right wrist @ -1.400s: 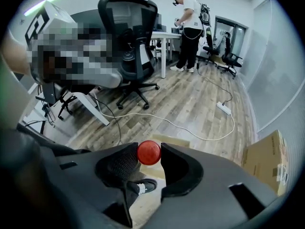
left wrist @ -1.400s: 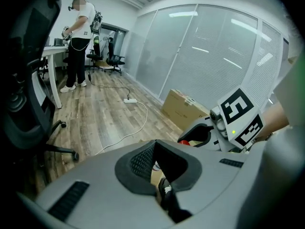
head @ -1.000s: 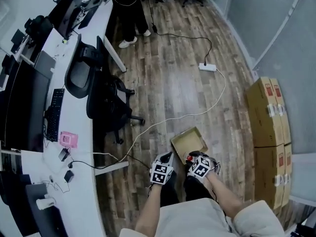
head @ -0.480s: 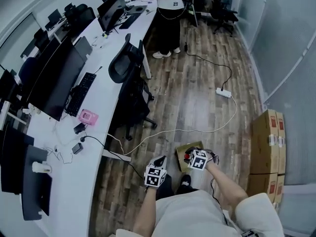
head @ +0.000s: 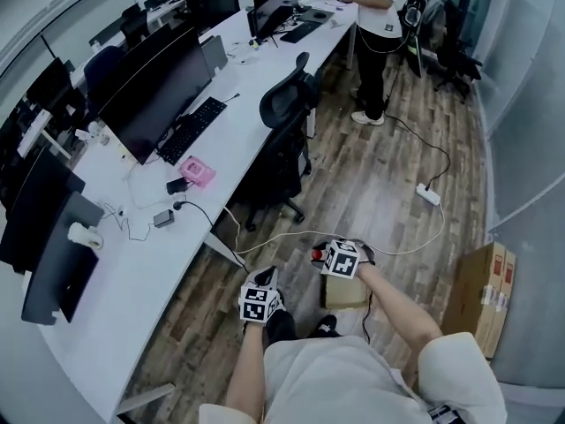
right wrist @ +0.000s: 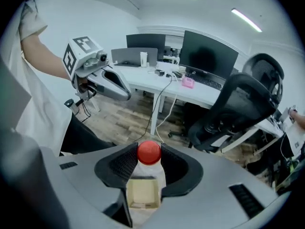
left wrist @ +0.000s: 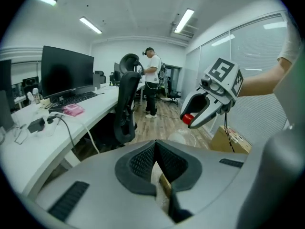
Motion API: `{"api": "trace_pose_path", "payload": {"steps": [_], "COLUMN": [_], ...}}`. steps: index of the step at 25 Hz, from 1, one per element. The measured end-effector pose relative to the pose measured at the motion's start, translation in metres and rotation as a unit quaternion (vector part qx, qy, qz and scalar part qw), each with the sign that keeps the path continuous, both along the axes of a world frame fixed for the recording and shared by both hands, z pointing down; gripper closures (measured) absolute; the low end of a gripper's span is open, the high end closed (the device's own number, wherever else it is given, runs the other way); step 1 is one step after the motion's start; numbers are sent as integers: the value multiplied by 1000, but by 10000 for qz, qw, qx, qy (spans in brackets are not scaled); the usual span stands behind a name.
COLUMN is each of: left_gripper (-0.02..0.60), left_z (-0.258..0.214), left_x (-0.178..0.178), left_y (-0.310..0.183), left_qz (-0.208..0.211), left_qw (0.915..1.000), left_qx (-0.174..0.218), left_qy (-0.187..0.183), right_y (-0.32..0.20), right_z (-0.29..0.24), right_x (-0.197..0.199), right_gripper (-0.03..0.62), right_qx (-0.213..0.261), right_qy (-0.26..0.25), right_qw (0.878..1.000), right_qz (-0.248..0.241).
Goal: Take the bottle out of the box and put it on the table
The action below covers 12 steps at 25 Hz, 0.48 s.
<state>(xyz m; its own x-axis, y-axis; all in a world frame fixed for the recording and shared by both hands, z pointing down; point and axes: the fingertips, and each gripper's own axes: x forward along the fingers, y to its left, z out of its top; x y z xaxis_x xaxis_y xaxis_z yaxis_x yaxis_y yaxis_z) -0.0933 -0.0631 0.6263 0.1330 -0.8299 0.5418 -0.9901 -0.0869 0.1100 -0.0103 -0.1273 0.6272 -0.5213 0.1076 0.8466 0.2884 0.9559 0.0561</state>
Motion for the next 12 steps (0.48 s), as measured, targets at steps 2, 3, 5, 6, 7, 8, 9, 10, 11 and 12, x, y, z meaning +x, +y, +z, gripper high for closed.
{"api": "trace_pose_path", "payload": {"steps": [2,3,5,6,7,8,9,10,11,12], "left_gripper": [568,568,568,568,568,568,568,568,568,568], "left_z": [-5,-10,-23,-29,-32,-33,-34,-34,-33,-33], "left_x": [-22,-33,-56,-68,-81,-94,-107,-120,-133,-146], "left_y": [6,8,13,17,20,23,28,32,38,42], "left_qz": [-206,-303,-483,-568,-651,-735,-819,-902,-983,-1059], "left_qw": [9998,9995,9985,9979,9973,9967,9960,9953,9946,9939], "left_qx": [58,115,225,248,251,243,229,212,197,185], "left_qy": [-46,-65,-147,-196,-231,-253,-264,-267,-263,-252], "right_y": [1,1,0,4,7,10,12,16,20,26], "right_z": [-12,-19,-33,-42,-50,-55,-57,-58,-60,-63], "right_x": [-29,-43,-72,-86,-102,-117,-133,-147,-160,-173], "right_gripper": [414,414,414,414,414,414,414,414,414,414], "right_qx": [-48,-74,-123,-176,-215,-207,-173,-150,-151,-168], "right_qy": [-169,-256,-374,-439,-515,-594,-648,-643,-598,-549], "right_qw": [9998,9995,9988,9981,9970,9957,9943,9931,9920,9910], "right_qz": [-130,-172,-288,-400,-536,-678,-825,-971,-1100,-1205]}}
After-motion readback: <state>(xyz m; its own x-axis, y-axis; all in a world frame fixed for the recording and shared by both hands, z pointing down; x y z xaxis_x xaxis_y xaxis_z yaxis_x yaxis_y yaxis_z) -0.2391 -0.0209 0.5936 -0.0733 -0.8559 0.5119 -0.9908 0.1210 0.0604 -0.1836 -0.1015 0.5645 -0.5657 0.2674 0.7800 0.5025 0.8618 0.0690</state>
